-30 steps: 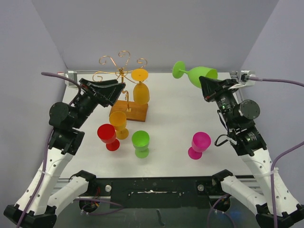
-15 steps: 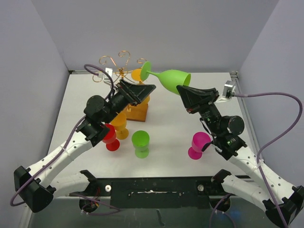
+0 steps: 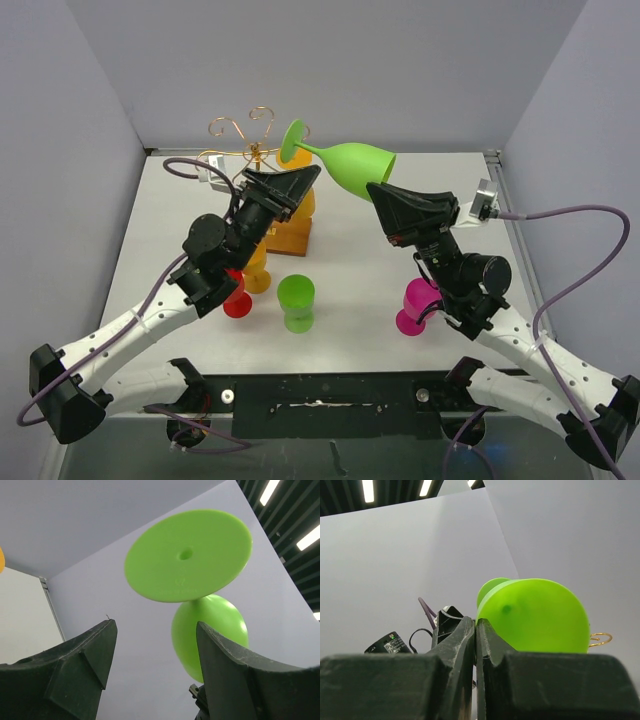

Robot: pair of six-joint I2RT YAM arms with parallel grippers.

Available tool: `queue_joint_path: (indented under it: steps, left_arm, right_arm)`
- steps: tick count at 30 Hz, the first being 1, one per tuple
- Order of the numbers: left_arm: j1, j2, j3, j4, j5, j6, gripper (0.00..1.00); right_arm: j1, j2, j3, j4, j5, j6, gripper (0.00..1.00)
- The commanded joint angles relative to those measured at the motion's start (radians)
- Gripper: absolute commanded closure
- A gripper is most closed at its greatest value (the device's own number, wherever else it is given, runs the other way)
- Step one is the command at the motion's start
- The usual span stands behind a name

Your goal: Place the wine glass upside down on the wine glass rack

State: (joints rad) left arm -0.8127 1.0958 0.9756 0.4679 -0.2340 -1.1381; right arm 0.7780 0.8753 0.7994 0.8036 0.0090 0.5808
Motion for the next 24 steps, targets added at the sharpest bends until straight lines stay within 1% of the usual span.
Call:
queue_joint_path:
  steps: [1,8,11,14,16,19,23,24]
  left_arm:
    - [-0.005,-0.017,0.016,0.118,-0.048,0.004,0.37]
    - [-0.005,-0.03,-0.012,0.174,-0.042,0.027,0.37]
    - [-0.005,-0.031,-0.018,0.186,-0.053,0.025,0.37]
    - [-0.005,-0.022,0.0,0.187,-0.063,-0.008,0.37]
    - [-0.005,-0.01,0.018,0.205,-0.054,-0.022,0.37]
    - [-0.006,0.012,0.06,0.19,-0.051,-0.034,0.38]
    - [-0.014,0.042,0.094,0.187,-0.045,-0.038,0.45]
    - [-0.014,0.047,0.099,0.188,-0.045,-0.038,0.48]
  right_arm:
    - [0.018,0.007,-0.008,0.097,0.035,-0.02,1.0]
    - [0.03,0.02,-0.008,0.092,0.055,-0.013,1.0]
    - [0.032,0.025,-0.006,0.09,0.036,-0.011,1.0]
    - [0.032,0.015,-0.012,0.071,0.001,-0.034,1.0]
    - [0.032,0.0,-0.024,0.07,-0.003,-0.035,1.0]
    - [0.032,-0.008,-0.031,0.072,-0.021,-0.024,1.0]
    - [0.032,0.002,-0.032,0.083,-0.034,-0.008,1.0]
    - [0.032,0.003,-0.034,0.088,-0.038,-0.004,1.0]
